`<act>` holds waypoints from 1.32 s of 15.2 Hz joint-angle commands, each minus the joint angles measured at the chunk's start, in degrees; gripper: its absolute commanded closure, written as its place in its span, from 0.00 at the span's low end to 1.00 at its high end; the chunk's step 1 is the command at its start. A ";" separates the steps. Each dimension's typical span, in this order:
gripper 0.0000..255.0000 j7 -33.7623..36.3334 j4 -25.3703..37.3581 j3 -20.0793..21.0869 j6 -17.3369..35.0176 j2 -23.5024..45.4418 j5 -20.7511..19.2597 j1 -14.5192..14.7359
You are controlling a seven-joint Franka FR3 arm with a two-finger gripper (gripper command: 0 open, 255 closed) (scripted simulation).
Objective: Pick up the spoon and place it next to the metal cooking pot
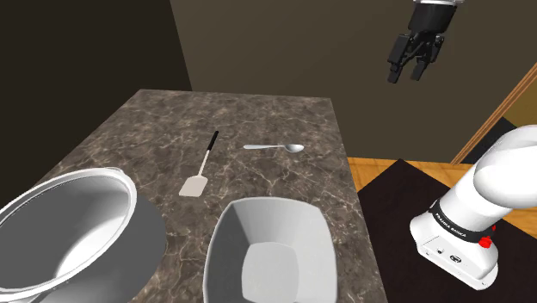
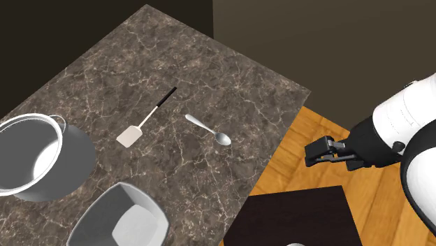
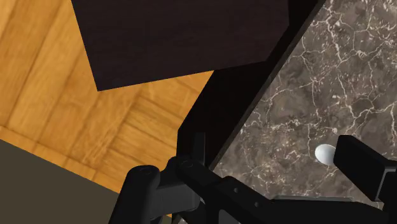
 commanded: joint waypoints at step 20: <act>0.00 -18.77 -1.52 5.97 38.94 27.80 6.57 13.05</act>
